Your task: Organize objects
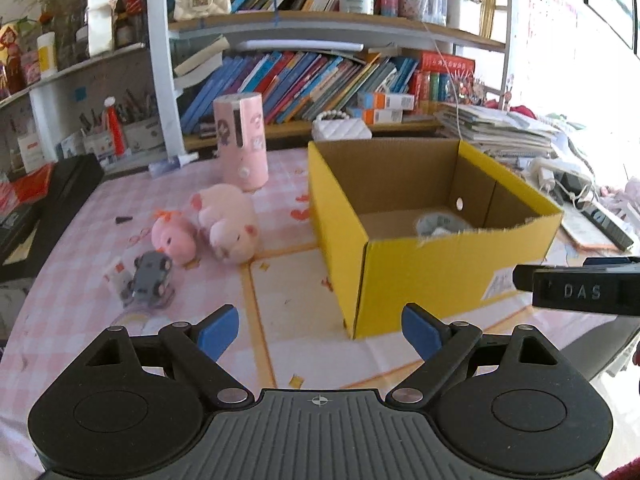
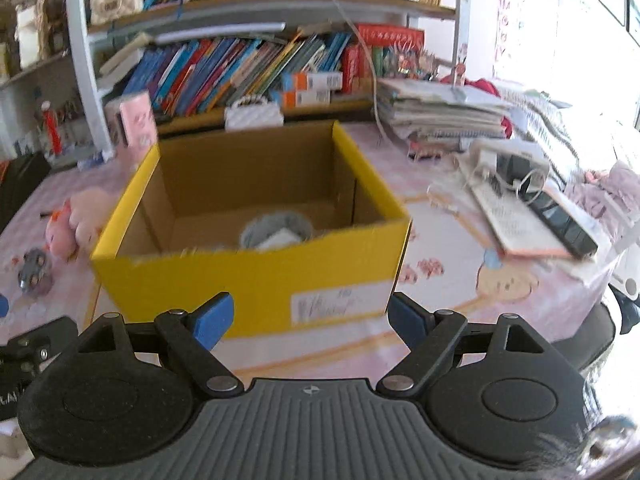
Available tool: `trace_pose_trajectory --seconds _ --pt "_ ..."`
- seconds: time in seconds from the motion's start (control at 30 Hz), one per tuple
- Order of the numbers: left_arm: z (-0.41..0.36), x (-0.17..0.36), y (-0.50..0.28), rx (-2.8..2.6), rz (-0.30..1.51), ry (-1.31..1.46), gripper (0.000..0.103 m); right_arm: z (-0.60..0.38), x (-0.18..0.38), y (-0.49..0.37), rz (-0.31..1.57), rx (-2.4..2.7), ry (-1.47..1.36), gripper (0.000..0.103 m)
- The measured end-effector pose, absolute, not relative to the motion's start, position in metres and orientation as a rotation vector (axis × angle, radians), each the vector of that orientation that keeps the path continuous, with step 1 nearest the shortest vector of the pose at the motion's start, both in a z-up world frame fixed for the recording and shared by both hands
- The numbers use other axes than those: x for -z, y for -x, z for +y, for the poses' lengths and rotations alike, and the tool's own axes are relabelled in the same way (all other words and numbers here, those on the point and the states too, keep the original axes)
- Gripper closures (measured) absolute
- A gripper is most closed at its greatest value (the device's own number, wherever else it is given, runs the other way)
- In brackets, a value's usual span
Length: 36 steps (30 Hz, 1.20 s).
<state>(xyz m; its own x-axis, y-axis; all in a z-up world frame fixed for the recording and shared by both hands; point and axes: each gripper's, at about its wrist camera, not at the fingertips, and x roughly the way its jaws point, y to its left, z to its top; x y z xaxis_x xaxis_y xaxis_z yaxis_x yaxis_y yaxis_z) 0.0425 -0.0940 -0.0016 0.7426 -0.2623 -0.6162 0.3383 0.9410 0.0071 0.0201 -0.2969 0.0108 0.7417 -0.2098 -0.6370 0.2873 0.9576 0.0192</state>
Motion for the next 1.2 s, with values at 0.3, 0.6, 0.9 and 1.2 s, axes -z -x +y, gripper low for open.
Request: trace_pose_trajectory --seconds 0.3,0.6,0.9,1.2 --pt "-0.075 0.003 -0.026 0.319 0.671 -0.129 0.012 -0.266 -0.002 -0.003 0.725 0.226 -0.097 0.019" --pt "-0.053 0.006 -0.014 0.300 0.691 -0.127 0.012 -0.243 0.000 0.007 0.741 0.196 -0.100 0.019" --pt "-0.035 0.006 -0.004 0.280 0.696 -0.121 0.012 -0.221 0.002 0.013 0.752 0.155 -0.087 0.019" --pt "-0.020 0.007 0.004 0.264 0.697 -0.111 0.012 -0.206 0.002 0.019 0.754 0.139 -0.080 0.018"
